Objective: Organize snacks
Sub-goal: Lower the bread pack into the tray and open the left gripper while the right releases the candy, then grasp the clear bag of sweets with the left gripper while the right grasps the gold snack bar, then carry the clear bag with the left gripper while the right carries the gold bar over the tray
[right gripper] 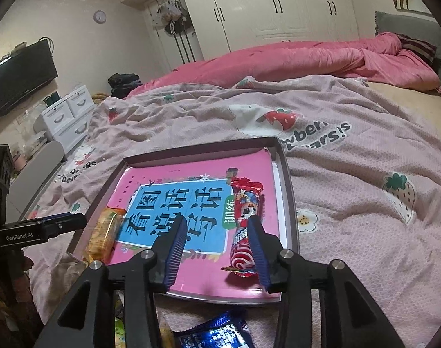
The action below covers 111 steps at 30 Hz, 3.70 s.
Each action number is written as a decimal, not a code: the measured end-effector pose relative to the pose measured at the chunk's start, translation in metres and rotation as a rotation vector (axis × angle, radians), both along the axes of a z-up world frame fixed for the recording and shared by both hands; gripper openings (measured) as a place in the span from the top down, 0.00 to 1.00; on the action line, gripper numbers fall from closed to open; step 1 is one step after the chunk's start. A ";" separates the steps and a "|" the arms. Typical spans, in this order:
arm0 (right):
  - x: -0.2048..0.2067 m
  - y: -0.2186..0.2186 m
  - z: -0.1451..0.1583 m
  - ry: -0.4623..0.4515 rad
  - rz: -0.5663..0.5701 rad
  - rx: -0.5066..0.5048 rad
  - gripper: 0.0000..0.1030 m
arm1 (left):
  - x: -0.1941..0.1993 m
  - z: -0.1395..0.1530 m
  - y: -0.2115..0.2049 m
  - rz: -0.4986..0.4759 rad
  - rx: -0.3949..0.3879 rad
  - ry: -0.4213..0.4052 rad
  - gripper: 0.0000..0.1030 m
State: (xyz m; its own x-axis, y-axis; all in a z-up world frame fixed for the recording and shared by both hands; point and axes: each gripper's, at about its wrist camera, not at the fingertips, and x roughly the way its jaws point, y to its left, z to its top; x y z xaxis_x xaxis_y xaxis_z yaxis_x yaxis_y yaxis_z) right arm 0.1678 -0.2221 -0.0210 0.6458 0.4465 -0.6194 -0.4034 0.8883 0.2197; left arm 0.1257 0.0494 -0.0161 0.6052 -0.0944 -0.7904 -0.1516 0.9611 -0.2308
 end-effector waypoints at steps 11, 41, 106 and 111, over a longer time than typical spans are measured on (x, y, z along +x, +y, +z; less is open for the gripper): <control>-0.024 0.006 0.014 -0.046 0.063 0.021 0.51 | -0.018 0.008 0.000 -0.045 0.006 0.002 0.30; -0.081 0.053 0.014 -0.016 0.233 -0.003 0.49 | -0.057 0.012 0.001 -0.153 0.037 0.006 0.30; -0.070 0.071 -0.003 0.022 0.285 0.053 0.78 | -0.053 -0.015 -0.022 -0.331 0.011 0.010 0.59; -0.071 0.064 0.007 -0.010 0.278 0.084 0.80 | -0.057 -0.003 -0.023 -0.319 0.007 -0.021 0.59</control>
